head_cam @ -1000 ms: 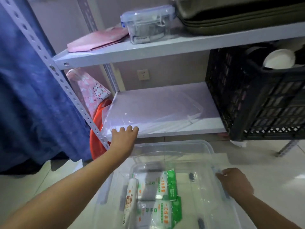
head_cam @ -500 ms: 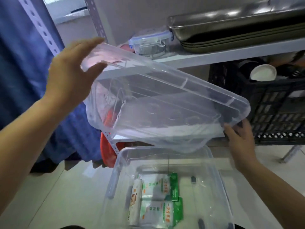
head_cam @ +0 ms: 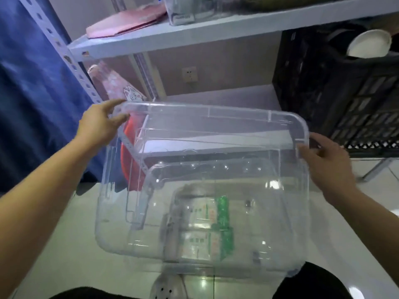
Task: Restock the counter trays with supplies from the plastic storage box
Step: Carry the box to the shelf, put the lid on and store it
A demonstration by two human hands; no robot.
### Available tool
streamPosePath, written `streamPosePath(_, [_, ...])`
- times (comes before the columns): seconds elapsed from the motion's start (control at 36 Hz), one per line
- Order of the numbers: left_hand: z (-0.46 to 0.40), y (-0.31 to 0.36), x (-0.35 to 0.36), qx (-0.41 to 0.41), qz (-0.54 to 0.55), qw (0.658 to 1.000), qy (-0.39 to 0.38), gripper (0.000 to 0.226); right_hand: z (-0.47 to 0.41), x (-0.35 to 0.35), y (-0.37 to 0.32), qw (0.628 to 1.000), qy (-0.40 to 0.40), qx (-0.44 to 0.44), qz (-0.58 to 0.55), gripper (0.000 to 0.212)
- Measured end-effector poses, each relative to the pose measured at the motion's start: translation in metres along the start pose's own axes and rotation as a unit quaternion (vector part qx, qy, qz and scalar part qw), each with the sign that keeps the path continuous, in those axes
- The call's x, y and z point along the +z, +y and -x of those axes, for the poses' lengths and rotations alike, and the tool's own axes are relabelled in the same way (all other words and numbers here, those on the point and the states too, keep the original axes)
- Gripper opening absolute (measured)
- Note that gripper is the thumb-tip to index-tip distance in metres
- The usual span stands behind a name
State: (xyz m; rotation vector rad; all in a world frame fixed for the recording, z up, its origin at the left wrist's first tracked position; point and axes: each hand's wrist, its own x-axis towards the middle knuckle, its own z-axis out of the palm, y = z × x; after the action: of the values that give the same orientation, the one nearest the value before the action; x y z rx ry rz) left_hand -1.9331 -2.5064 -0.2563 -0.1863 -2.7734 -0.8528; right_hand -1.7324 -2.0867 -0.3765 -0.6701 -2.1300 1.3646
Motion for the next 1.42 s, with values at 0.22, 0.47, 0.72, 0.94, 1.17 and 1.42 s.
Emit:
streamPosePath(0.22, [0.064, -0.050, 0.112, -0.012, -0.103, 0.954, -0.283, 0.085, 0.025, 0.063, 0.037, 0.955, -0.137, -0.001, 0.265, 0.064])
streamPosePath(0.47, [0.166, -0.112, 0.169, 0.105, -0.206, 0.920, -0.318, 0.084, 0.103, 0.106, 0.088, 0.831, -0.280, -0.105, 0.469, 0.074])
streamPosePath(0.72, [0.163, -0.127, 0.185, 0.106, -0.204, 0.931, -0.285, 0.075, 0.098, 0.135, 0.089, 0.827, -0.268, -0.097, 0.484, 0.072])
streamPosePath(0.94, [0.135, -0.115, 0.167, 0.096, -0.237, 0.887, -0.384, 0.074, 0.100, 0.134, 0.081, 0.830, -0.251, -0.103, 0.488, 0.074])
streamPosePath(1.17, [0.016, -0.087, 0.123, -0.104, 0.024, 0.932, -0.348, 0.018, 0.101, 0.131, 0.077, 0.834, -0.258, -0.098, 0.478, 0.076])
streamPosePath(1.42, [0.074, -0.183, 0.122, -0.358, 0.158, 0.820, -0.417, 0.095, 0.111, 0.132, 0.065, 0.804, -0.343, -0.299, 0.382, 0.066])
